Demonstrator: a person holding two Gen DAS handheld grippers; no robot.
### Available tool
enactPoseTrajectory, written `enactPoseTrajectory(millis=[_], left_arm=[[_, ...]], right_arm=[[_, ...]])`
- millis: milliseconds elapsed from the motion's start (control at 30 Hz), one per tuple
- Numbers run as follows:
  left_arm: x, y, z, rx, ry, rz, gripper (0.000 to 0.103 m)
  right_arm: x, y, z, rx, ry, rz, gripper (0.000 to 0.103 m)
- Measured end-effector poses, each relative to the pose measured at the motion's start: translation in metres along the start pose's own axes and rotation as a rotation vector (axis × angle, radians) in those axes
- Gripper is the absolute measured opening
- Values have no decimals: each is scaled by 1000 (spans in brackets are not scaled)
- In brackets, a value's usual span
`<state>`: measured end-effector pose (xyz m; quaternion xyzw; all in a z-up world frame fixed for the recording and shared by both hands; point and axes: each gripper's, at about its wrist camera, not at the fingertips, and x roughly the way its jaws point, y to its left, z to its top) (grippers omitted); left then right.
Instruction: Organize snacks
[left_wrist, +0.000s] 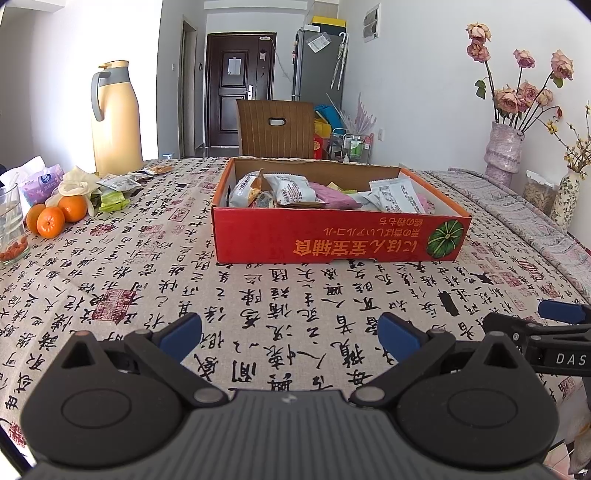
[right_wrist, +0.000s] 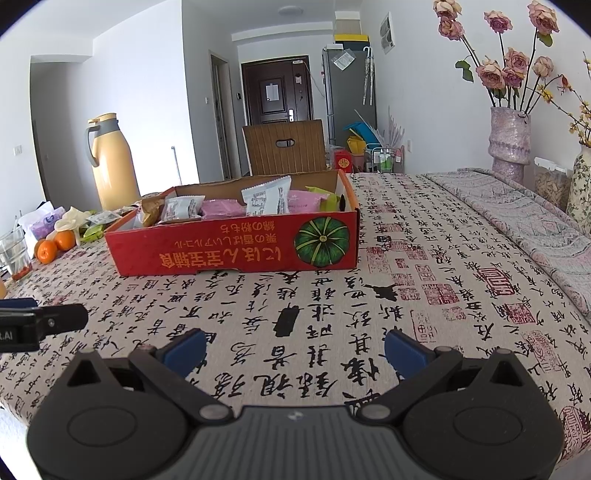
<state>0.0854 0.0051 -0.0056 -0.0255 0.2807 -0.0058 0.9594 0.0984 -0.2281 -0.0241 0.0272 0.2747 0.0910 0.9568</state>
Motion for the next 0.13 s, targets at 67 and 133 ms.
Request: enactPoseTrajectory(millis=[67,133], left_arm=[[0,0,0,3,-5,-3,103],[0,0,0,5,-6,-4,103]], right_arm=[[0,0,-1,0,0,0,103],[0,0,-2,0,3,-1,103]])
